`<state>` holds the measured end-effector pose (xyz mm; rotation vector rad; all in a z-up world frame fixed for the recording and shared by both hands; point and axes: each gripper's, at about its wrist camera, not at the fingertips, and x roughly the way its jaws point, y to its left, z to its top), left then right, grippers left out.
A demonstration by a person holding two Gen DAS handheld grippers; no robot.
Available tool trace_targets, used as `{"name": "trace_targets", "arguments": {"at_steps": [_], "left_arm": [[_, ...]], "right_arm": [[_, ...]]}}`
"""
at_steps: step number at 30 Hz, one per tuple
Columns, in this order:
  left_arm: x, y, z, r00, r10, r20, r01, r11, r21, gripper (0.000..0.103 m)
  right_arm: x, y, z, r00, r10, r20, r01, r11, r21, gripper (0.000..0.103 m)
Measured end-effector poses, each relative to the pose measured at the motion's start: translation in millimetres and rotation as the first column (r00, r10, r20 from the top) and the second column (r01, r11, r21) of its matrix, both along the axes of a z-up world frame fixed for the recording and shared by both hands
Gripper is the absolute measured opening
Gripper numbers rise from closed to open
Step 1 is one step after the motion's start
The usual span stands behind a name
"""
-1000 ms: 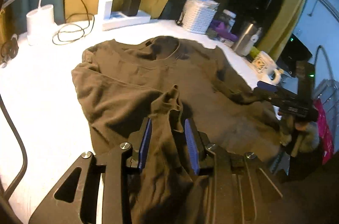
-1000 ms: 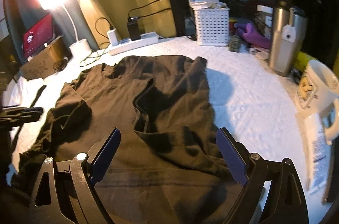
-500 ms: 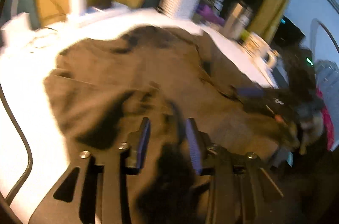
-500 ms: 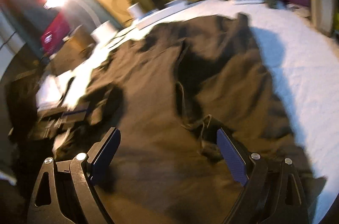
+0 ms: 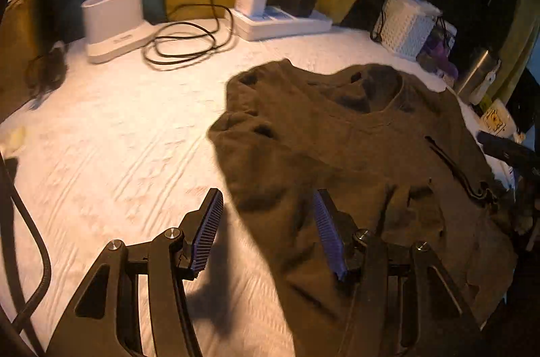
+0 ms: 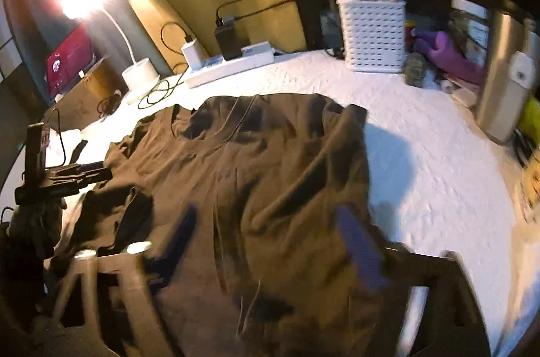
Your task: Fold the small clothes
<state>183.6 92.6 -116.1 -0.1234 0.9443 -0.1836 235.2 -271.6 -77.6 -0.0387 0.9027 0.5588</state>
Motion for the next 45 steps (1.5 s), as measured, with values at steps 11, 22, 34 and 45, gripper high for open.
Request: {"name": "trace_targets", "arguments": {"at_steps": [11,22,34,45], "left_arm": [[9,-13,14,0.997,0.042,0.066,-0.050,0.991,0.123,0.055],[-93,-29,55,0.986,-0.002,0.169,-0.008,0.998,0.060,0.055],[-170,-53,46,0.988,-0.117,0.105,0.114,0.993,0.025,0.055],[-197,-77,23,0.975,-0.220,0.028,0.218,0.974,0.062,0.055]], "right_arm": [[13,24,4,0.998,0.005,0.059,0.001,0.994,-0.109,0.060],[-88,-61,34,0.979,-0.112,0.171,0.144,0.971,-0.192,0.060],[-135,-60,-15,0.993,-0.107,0.048,0.115,0.972,-0.205,0.058],[-133,-52,-33,0.990,-0.127,0.062,0.138,0.967,-0.217,0.041]]}}
